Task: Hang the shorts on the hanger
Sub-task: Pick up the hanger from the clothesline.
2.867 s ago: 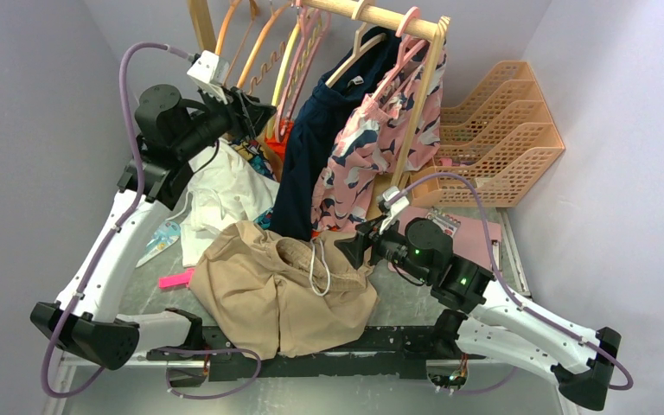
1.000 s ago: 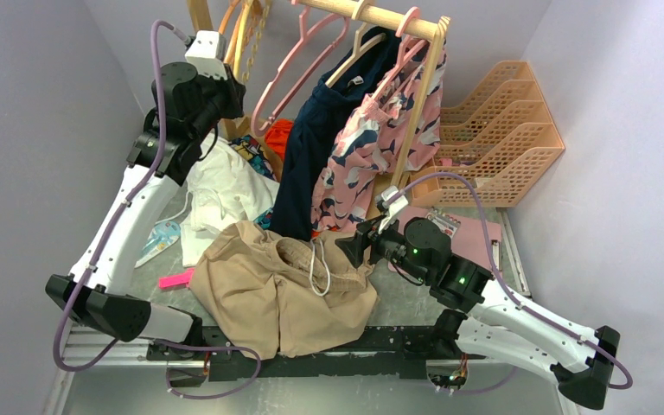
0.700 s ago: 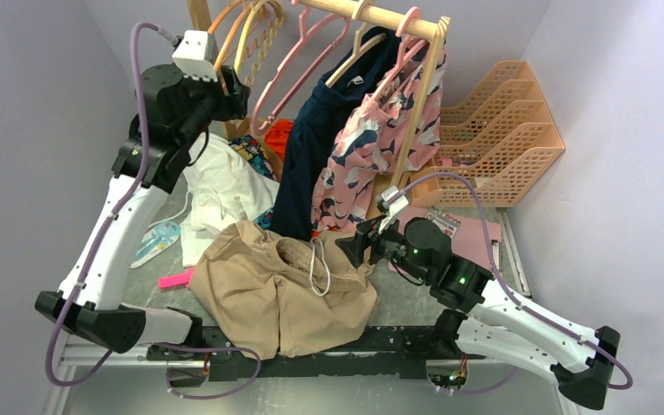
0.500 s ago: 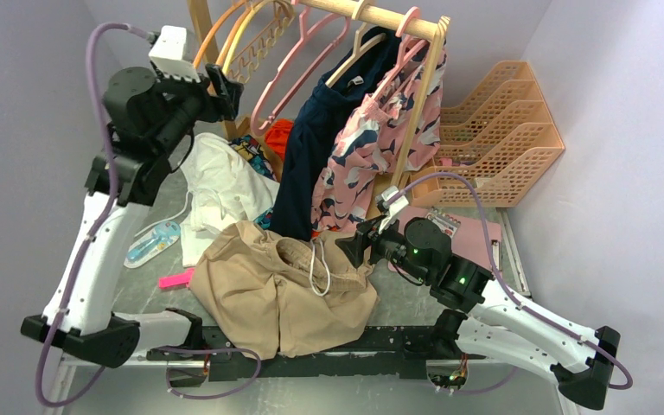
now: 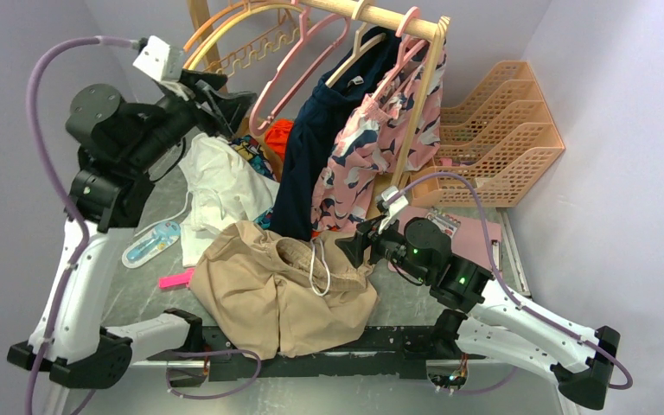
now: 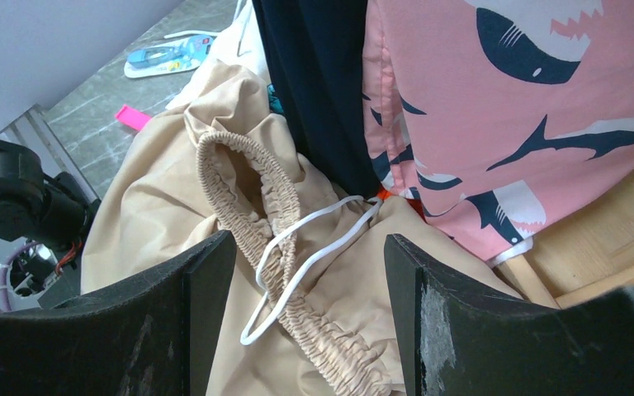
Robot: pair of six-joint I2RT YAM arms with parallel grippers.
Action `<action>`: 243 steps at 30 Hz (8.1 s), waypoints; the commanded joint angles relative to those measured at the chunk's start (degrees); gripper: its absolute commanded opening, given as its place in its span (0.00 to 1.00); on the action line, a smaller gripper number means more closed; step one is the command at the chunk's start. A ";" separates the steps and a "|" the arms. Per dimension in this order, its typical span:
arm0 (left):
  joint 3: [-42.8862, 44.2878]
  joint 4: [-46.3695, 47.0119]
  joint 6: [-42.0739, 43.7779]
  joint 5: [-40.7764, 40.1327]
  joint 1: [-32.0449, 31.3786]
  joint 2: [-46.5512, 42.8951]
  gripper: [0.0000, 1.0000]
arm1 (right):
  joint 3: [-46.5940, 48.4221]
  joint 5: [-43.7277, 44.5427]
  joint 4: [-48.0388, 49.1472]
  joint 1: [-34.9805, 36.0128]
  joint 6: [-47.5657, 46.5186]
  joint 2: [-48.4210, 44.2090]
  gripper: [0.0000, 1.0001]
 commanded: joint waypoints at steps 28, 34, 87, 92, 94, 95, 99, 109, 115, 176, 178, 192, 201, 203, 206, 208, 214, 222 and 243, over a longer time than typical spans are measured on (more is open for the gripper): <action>-12.31 2.25 3.41 0.36 0.12 8.83 0.44 | -0.01 0.44 -0.43 -0.22 0.19 -0.93 0.70; -13.44 4.83 2.17 1.62 0.12 7.94 0.20 | -0.09 0.44 -0.36 -0.18 0.11 -1.05 0.70; -7.77 1.70 1.43 -8.85 -2.25 12.34 0.07 | -0.29 0.97 -0.61 -0.15 0.17 -0.78 0.70; -12.87 -1.20 2.76 -9.36 -2.20 6.79 0.07 | 0.07 0.59 -0.39 -0.20 0.02 0.20 0.70; -14.79 -2.24 2.91 -9.48 -2.22 4.15 0.07 | 0.12 0.41 -0.19 -0.19 0.02 0.73 0.70; -16.12 -2.64 3.00 -9.42 -2.24 2.62 0.07 | 0.27 0.41 -0.17 -0.21 0.02 0.91 0.70; -20.60 -5.68 3.27 -11.01 -2.25 -4.12 0.07 | 0.73 -0.01 -0.08 -0.15 0.02 1.55 0.70; -24.93 -17.77 2.46 -17.67 -2.18 -19.62 0.07 | 1.99 -0.43 0.33 -0.21 -0.13 3.59 0.70; -19.20 -30.22 -0.08 -18.38 -2.25 -26.65 0.07 | 5.69 -0.23 -1.23 -0.19 -1.94 5.74 0.70; -39.14 -9.37 8.29 46.46 -1.99 -30.79 0.07 | 55.50 -25.20 -39.43 -0.09 -20.39 7.72 0.77; -39.35 -8.32 8.83 46.90 -1.97 -30.85 0.07 | 54.51 -26.01 -39.16 -0.10 -20.22 7.91 0.77; -41.12 -5.14 9.80 47.05 -5.14 -29.89 0.07 | 52.18 -33.30 -38.49 -0.21 -18.66 12.59 0.56; -41.30 -4.02 10.33 45.52 -6.91 -28.67 0.07 | 50.88 -35.30 -38.40 -0.22 -16.70 12.91 0.19; -41.49 -3.46 10.01 44.66 -6.91 -28.61 0.07 | 50.51 -35.35 -38.55 -0.19 -16.49 12.61 0.02; -41.00 -3.04 9.18 43.69 -6.91 -28.03 0.33 | 48.93 -34.94 -36.03 -0.16 -15.42 10.71 0.00; -40.30 -3.02 8.94 43.21 -6.91 -27.71 0.50 | 47.82 -33.69 -33.43 -0.18 -14.67 8.87 0.00; -39.17 3.59 4.84 42.30 -6.91 -27.69 0.73 | 39.70 -27.23 -23.83 -0.21 -12.44 0.95 0.00; -30.07 0.21 7.72 43.51 -6.91 -23.55 0.78 | 31.19 -25.94 -17.55 -0.23 -10.74 -1.82 0.00; -32.81 1.18 9.42 46.10 -12.54 -14.02 0.92 | 17.50 -30.80 -3.46 -0.15 -8.40 -1.93 0.00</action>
